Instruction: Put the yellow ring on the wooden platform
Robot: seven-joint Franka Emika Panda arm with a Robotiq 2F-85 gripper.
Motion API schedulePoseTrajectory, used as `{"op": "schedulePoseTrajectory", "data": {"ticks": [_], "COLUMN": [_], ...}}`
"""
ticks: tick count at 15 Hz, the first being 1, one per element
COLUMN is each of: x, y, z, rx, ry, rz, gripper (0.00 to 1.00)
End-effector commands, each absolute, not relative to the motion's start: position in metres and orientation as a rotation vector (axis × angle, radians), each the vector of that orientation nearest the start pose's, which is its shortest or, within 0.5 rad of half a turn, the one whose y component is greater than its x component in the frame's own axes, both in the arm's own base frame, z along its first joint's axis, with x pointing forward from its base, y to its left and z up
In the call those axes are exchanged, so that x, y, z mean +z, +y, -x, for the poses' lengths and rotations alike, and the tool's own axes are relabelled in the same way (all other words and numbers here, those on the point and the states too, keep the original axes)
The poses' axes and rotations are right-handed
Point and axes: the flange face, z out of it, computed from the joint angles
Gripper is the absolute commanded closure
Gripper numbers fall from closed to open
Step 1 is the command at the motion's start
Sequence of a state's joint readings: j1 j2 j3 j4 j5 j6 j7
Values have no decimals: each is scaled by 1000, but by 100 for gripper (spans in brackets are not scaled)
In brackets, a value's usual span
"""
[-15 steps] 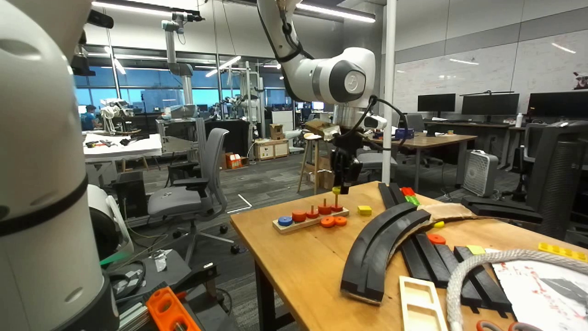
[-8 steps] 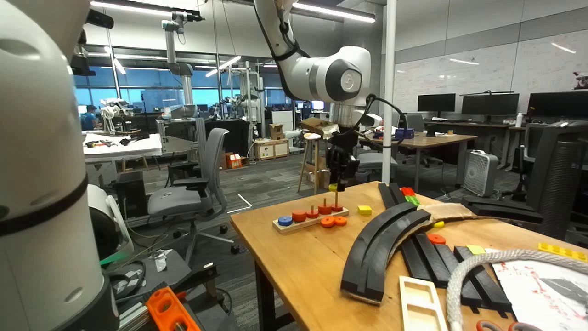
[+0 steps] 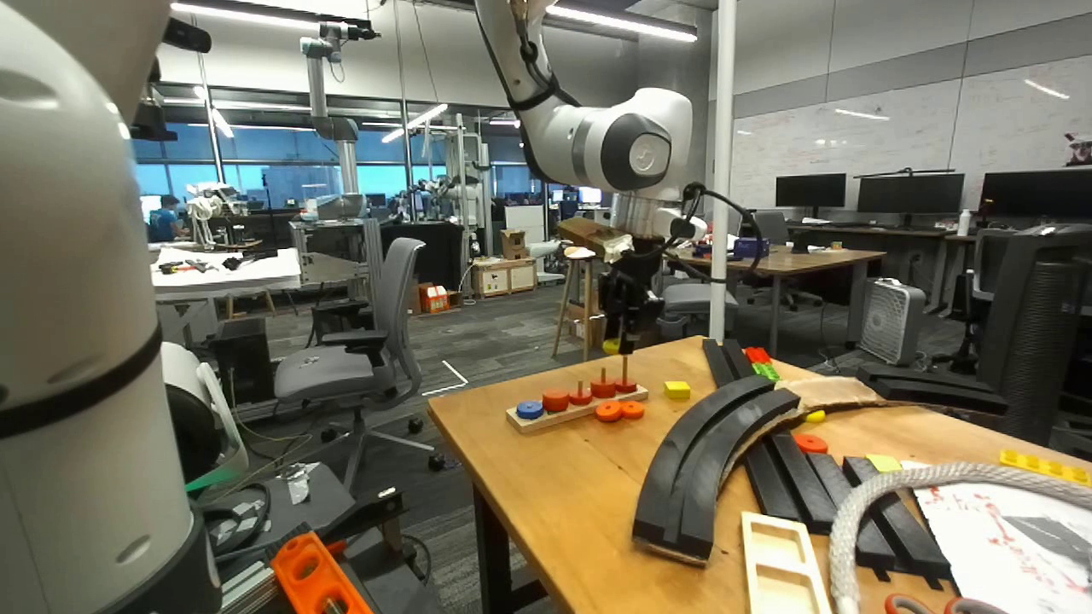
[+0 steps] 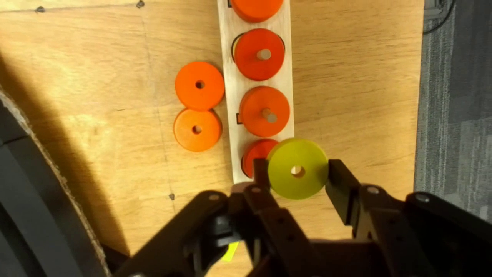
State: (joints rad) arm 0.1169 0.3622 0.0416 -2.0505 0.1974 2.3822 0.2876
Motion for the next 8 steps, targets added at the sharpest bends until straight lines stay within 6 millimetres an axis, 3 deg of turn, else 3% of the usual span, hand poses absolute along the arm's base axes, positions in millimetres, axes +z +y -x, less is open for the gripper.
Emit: {"op": "schedulePoseTrajectory", "data": {"ticks": [1,8], "x": [261,253], "y": [92,87], "z": [-588,-592], "rx": [100,133], "ry": [402,417], "rz": [2953,2955], "gripper": [79,79]}}
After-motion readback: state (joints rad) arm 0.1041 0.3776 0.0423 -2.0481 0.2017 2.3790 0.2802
